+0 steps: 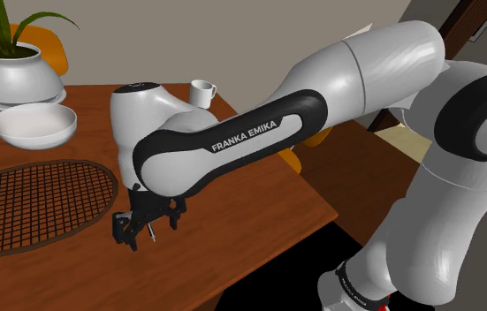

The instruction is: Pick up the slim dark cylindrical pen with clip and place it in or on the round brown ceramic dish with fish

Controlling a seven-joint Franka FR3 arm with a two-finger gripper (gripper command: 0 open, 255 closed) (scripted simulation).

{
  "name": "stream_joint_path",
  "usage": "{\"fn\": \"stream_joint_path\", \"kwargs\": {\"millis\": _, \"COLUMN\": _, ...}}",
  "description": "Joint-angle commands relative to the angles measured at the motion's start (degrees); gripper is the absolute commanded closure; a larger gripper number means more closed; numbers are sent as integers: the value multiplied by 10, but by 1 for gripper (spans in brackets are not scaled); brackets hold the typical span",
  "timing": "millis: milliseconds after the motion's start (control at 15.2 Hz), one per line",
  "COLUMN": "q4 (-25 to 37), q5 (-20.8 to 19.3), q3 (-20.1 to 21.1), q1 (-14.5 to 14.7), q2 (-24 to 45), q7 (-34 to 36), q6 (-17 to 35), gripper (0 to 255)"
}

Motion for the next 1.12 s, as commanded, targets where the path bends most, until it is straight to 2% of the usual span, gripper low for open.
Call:
{"fn": "stream_joint_path", "kwargs": {"millis": 0, "q4": 0, "q5": 0, "q3": 0, "q1": 0, "q2": 0, "q7": 0, "q6": 0, "gripper": 0}}
{"fn": "stream_joint_path", "kwargs": {"millis": 198, "q4": 0, "q5": 0, "q3": 0, "q1": 0, "q2": 0, "q7": 0, "q6": 0, "gripper": 0}}
{"fn": "stream_joint_path", "kwargs": {"millis": 264, "q4": 0, "q5": 0, "q3": 0, "q1": 0, "q2": 0, "q7": 0, "q6": 0, "gripper": 255}}
{"fn": "stream_joint_path", "kwargs": {"millis": 858, "q4": 0, "q5": 0, "q3": 0, "q1": 0, "q2": 0, "q7": 0, "q6": 0, "gripper": 255}}
{"fn": "stream_joint_path", "kwargs": {"millis": 1056, "q4": 9, "q5": 5, "q3": 2, "q1": -2, "q2": -12, "q7": -1, "q6": -20, "gripper": 255}}
